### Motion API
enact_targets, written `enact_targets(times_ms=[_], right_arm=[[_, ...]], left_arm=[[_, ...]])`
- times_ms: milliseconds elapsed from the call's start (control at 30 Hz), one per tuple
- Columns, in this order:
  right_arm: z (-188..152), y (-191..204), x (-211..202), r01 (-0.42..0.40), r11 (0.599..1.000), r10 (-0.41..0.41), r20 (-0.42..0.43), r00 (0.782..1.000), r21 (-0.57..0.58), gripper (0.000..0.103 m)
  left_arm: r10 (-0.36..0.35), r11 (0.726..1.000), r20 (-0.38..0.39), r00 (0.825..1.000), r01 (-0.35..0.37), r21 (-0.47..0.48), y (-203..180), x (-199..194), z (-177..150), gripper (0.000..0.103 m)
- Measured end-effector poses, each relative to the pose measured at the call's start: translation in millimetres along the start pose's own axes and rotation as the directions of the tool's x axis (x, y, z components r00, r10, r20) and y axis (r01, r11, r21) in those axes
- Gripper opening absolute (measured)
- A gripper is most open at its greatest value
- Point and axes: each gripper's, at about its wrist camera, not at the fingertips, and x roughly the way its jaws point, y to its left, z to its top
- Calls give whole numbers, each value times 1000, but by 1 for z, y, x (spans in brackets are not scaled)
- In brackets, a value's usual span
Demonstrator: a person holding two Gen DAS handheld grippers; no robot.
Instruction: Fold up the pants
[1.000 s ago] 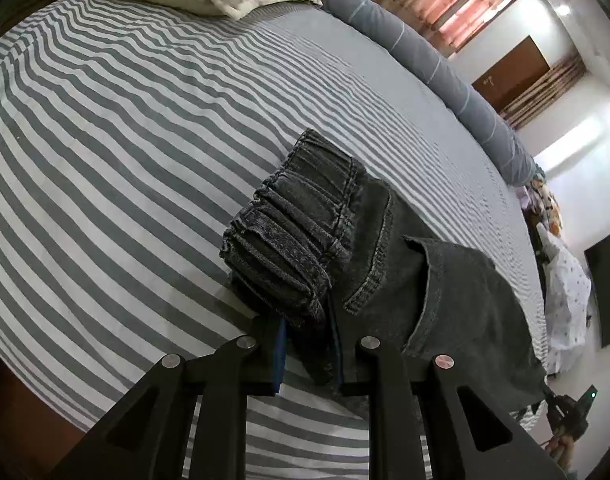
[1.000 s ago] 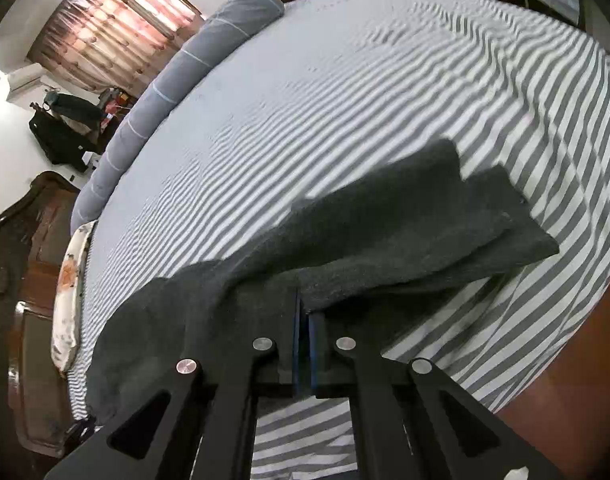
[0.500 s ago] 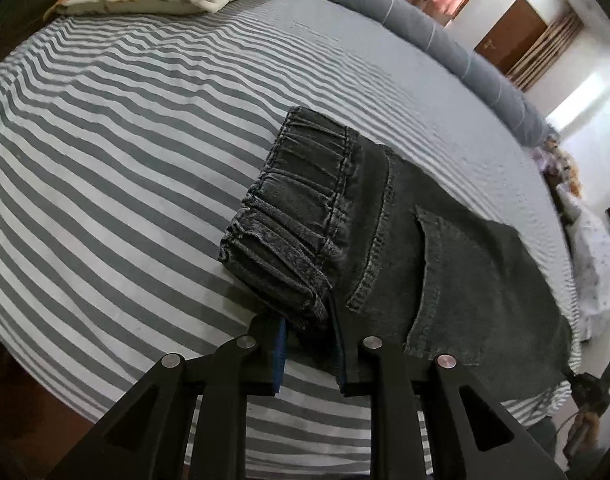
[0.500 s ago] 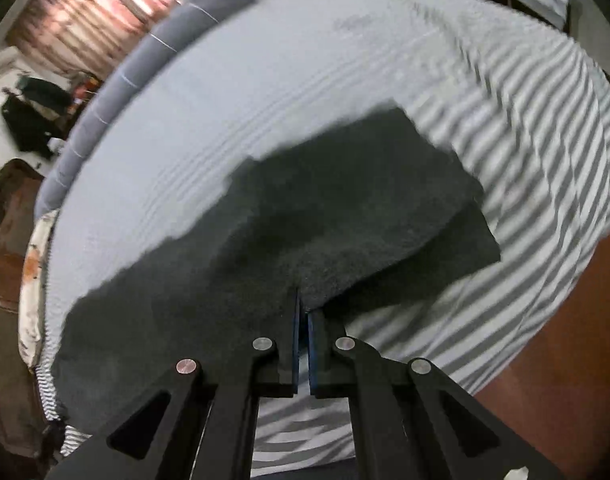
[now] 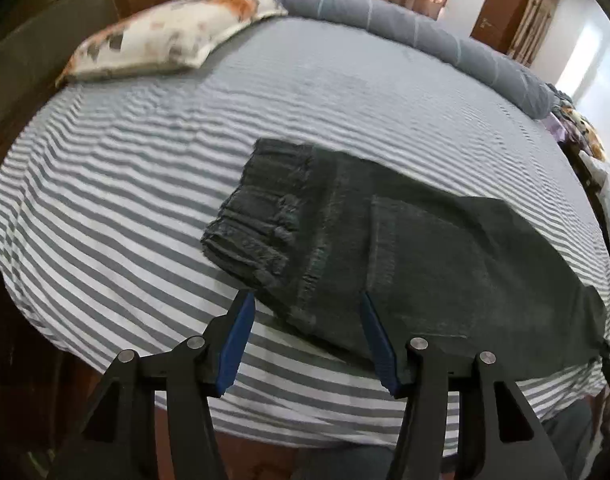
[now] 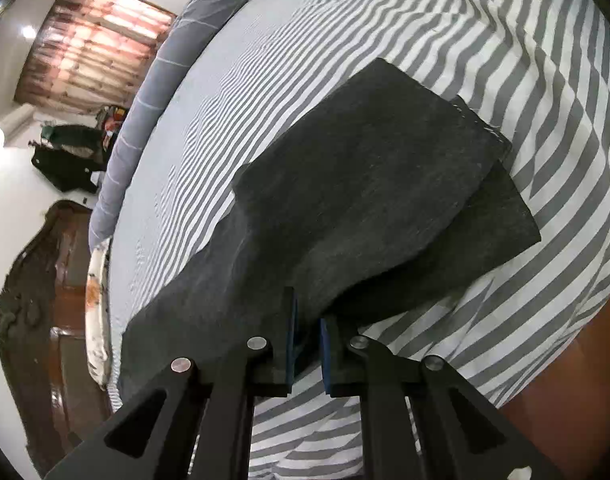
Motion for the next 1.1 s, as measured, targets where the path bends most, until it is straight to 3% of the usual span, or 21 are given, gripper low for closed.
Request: enact_targets(times_ms=[133,233,300,467,633,700,833,1000,1067,1100], right_arm=[[8,-17,-2,-20,998,19,21,1000,55,15],[15,-25,-2,-58,995,56,21,998,80,15],[19,-26,-6,-68,995,66,28,997,71,11],[30,-19,-17,-120,988,118,29,993,96,6],[44,-4,-32,-151,982,148,41,988,116,5],[49,0,-36,-157,981,153,43,987,117,5],[58,8,-44,-159,982,155,42,987,101,5],[64,11,-40,-168,982,166,26,986,91,5],[64,12,-32,-153,984,151,21,988,87,5],[64,12,-29,-153,984,152,17,988,93,5]], left_arm=[[-38,992,89,995,27,121,-50,-28,-2,56],[-115,966,106,988,86,245,-98,-42,-10,57],[-170,933,99,980,128,337,-137,-45,-19,58],[-297,809,13,955,244,536,-237,-39,-55,59],[-357,688,-58,932,304,659,-313,-23,-89,59],[-369,640,-62,928,302,706,-339,-19,-104,59],[-362,572,-42,931,257,779,-375,-11,-128,59],[-338,504,-39,940,216,836,-399,6,-156,59],[-312,486,-27,950,184,854,-409,17,-163,59],[-296,490,-13,955,163,856,-414,23,-165,59]])
